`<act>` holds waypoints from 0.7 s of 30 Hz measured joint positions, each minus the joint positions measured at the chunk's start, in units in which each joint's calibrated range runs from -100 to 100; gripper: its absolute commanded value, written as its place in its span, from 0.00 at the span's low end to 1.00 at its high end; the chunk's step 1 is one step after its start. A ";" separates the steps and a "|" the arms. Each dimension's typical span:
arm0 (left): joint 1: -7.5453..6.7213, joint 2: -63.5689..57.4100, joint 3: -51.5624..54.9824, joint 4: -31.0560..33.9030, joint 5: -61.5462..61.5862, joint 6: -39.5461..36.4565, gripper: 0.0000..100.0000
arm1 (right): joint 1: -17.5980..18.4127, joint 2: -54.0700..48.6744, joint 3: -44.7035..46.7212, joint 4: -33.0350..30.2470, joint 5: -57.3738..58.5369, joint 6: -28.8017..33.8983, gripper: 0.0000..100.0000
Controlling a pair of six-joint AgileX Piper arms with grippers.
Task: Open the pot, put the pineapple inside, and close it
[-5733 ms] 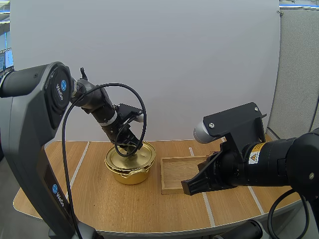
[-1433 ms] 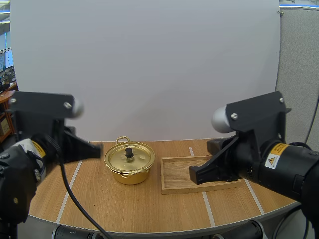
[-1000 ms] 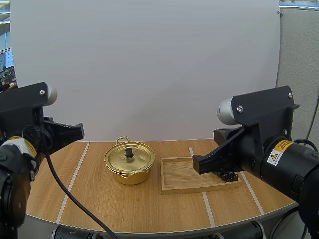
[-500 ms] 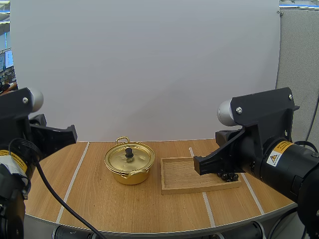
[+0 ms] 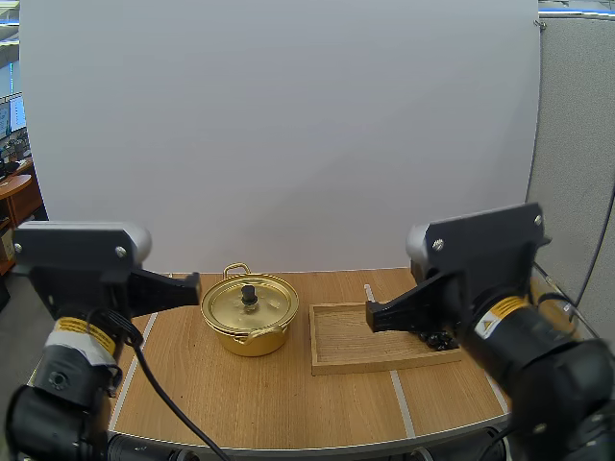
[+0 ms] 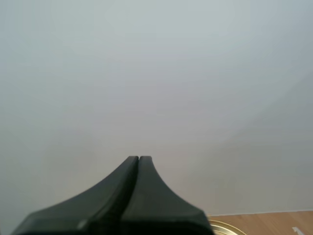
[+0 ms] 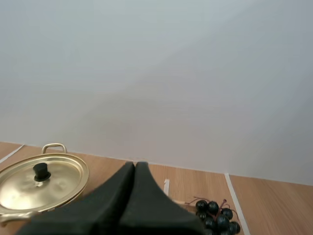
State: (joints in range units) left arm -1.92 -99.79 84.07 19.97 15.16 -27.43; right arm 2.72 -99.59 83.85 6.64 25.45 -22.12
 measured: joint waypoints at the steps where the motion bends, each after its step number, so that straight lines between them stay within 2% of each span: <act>1: 0.00 0.00 1.44 0.00 -2.70 0.12 0.00 | 0.00 0.00 0.95 0.00 -2.02 0.00 0.00; 3: 0.00 0.00 3.63 0.00 -5.74 0.12 0.00 | 0.00 0.00 2.82 0.00 -5.20 0.00 0.00; 6: 0.00 0.00 7.27 0.00 -7.86 0.12 0.00 | 0.00 0.00 9.04 -0.12 -16.28 0.00 0.00; 12: 0.00 0.00 12.65 0.00 -8.42 0.12 0.00 | 0.00 0.00 15.05 -0.12 -19.57 0.00 0.00; 14: 0.00 0.00 15.51 -1.29 -6.66 0.12 0.00 | 0.00 0.00 15.82 -0.12 -15.03 0.00 0.00; 16: 0.00 0.00 15.66 -4.92 0.49 -0.16 0.00 | -0.07 -0.12 15.82 -0.21 -12.04 0.00 0.00; 21: 0.00 0.00 15.75 -6.69 9.05 -0.25 0.00 | -0.67 -0.12 15.96 -0.21 -0.39 0.00 0.00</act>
State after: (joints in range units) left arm -1.92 -99.79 99.82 13.28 24.21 -27.67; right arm 2.05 -99.70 99.81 6.43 25.06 -22.12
